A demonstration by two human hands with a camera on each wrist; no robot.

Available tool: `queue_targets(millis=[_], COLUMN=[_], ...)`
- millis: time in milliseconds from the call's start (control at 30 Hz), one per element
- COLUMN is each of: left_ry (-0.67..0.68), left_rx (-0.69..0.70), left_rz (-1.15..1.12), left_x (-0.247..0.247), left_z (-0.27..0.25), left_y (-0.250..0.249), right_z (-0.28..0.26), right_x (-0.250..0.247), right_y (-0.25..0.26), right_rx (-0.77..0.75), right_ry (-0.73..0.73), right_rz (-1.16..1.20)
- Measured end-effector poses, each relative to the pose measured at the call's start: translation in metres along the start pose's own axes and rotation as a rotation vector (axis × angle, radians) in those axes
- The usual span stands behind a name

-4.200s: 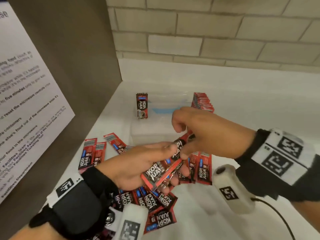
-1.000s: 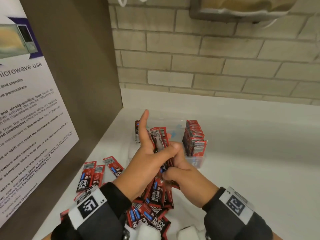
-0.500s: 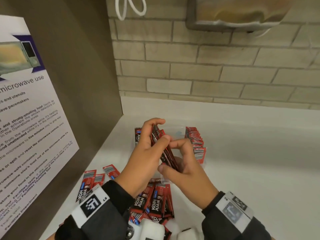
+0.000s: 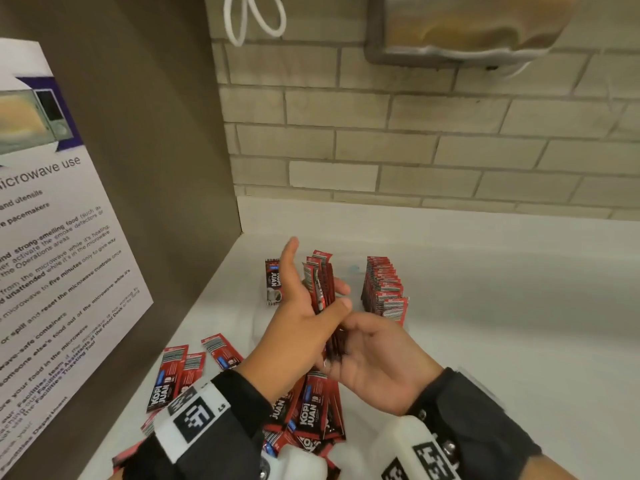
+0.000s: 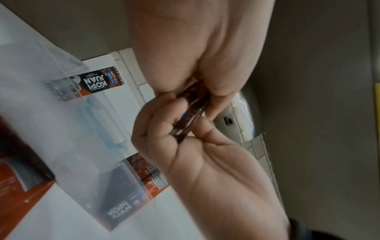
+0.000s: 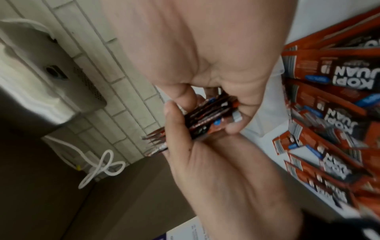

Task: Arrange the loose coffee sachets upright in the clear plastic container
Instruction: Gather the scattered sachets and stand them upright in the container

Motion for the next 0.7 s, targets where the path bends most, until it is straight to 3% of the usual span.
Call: queue_targets(millis=[67, 167, 267, 400, 467, 567, 700], left_ry=[0.022, 0.051, 0.028, 0.035, 0.034, 0.050, 0.012], left_rx=[-0.016, 0.018, 0.074, 0.164, 0.187, 0.279, 0.294], left_rz=[0.068, 0.229, 0.309, 0.532, 0.632, 0.695, 0.568], left_x=[-0.004, -0.009, -0.011, -0.006, -0.006, -0.005, 0.000], left_z=[0.002, 0.003, 0.005, 0.009, 0.011, 0.029, 0.073], left_y=[0.000, -0.004, -0.004, 0.003, 0.002, -0.011, -0.031], right_z=[0.001, -0.005, -0.017, -0.018, -0.015, -0.008, 0.001], right_x=[-0.005, 0.000, 0.028, 0.053, 0.057, 0.065, 0.086], right_y=[0.006, 0.038, 0.060, 0.048, 0.050, 0.082, 0.129], right_rx=[-0.036, -0.296, -0.448, -0.537, -0.517, -0.373, -0.418], right_ry=[-0.080, -0.263, -0.153, -0.178, -0.195, -0.218, -0.276], right_rz=[-0.230, -0.645, -0.874, -1.574, -1.642, -1.600, -1.942])
Point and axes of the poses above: each hand's wrist, its own z-axis towards the middle knuckle, its own x-axis out of the palm, y = z × x, the point moved 3 cm from there along z, towards the middle knuckle, and after that the axes turned 1 degree about x, right-handed, at the moved point
